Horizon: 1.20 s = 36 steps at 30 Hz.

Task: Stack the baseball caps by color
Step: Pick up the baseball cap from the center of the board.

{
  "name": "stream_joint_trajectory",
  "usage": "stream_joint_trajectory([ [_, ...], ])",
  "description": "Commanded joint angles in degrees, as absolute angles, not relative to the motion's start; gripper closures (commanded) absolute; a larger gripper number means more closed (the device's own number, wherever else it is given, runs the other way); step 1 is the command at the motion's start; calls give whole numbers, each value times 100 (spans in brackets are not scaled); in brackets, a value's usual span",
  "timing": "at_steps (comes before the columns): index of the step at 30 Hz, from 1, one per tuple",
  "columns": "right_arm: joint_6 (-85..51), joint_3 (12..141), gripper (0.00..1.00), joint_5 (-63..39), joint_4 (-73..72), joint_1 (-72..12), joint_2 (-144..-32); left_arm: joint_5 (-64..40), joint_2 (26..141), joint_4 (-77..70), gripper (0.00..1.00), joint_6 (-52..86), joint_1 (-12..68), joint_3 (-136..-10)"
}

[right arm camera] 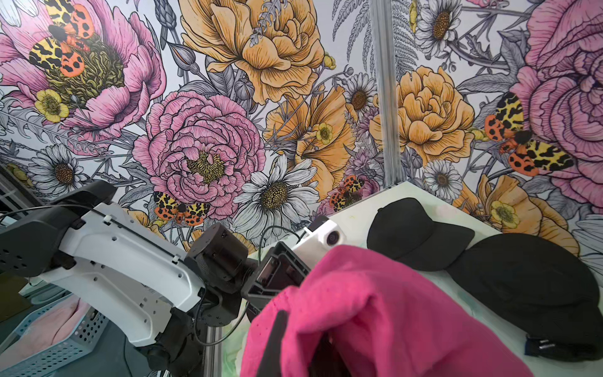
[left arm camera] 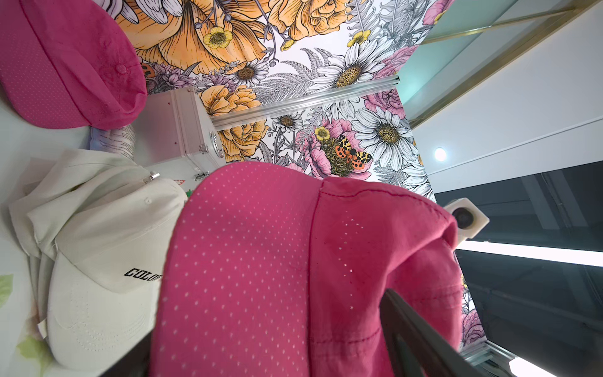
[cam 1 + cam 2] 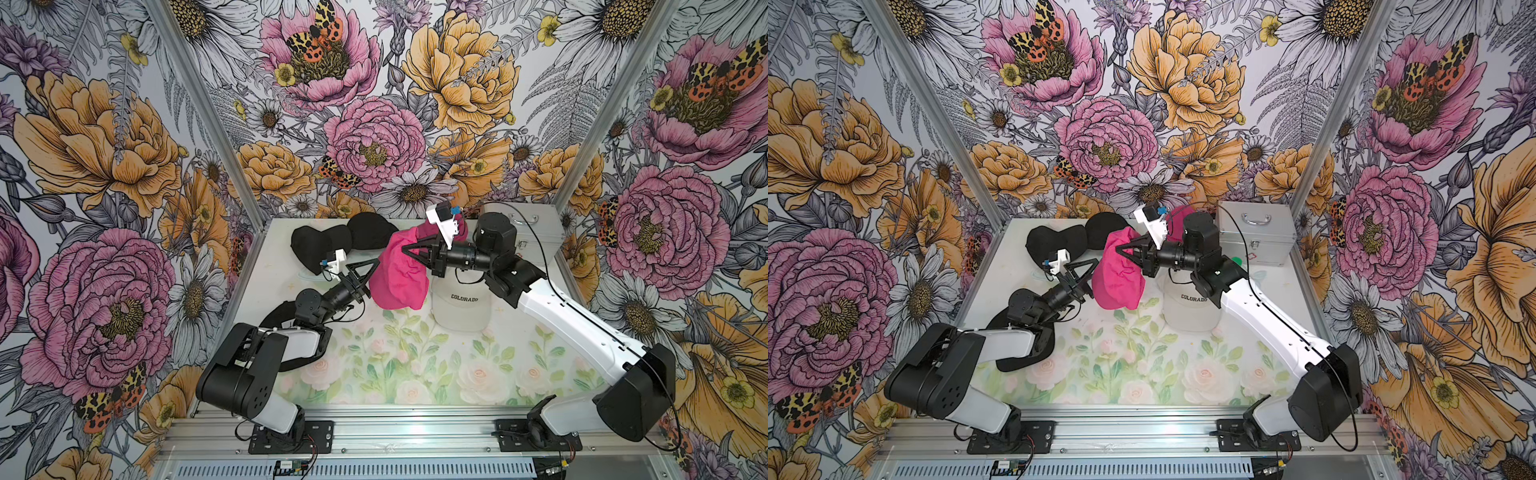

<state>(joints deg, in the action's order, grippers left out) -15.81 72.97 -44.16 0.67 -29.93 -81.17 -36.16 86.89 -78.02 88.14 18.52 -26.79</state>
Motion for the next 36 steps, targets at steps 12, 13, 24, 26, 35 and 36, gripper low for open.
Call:
stream_joint_trajectory([
  [12, -2282, 6758, 54, -3814, 63, -2619, -7833, -3812, 8544, -8028, 100, 8517, 1494, -2581],
  [13, -2416, 6653, 40, -3539, 69, -2623, -7757, -3822, 8527, -8018, 100, 8503, 1468, -2594],
  [24, -3543, 5588, 1, -2136, 0, -2402, -6852, -4030, 8402, -7661, 100, 8429, 1316, -2780],
  [26, -3892, 5585, 1, -2157, 0, -2401, -6917, -4043, 8411, -7608, 100, 8394, 1365, -2845],
  [35, -4794, 5565, 11, -1688, 79, -2549, -7359, -4020, 8524, -7412, 100, 8235, 1580, -3015],
  [36, -4811, 5563, 14, -1690, 79, -2562, -7423, -4023, 8542, -7410, 100, 8244, 1595, -3015],
])
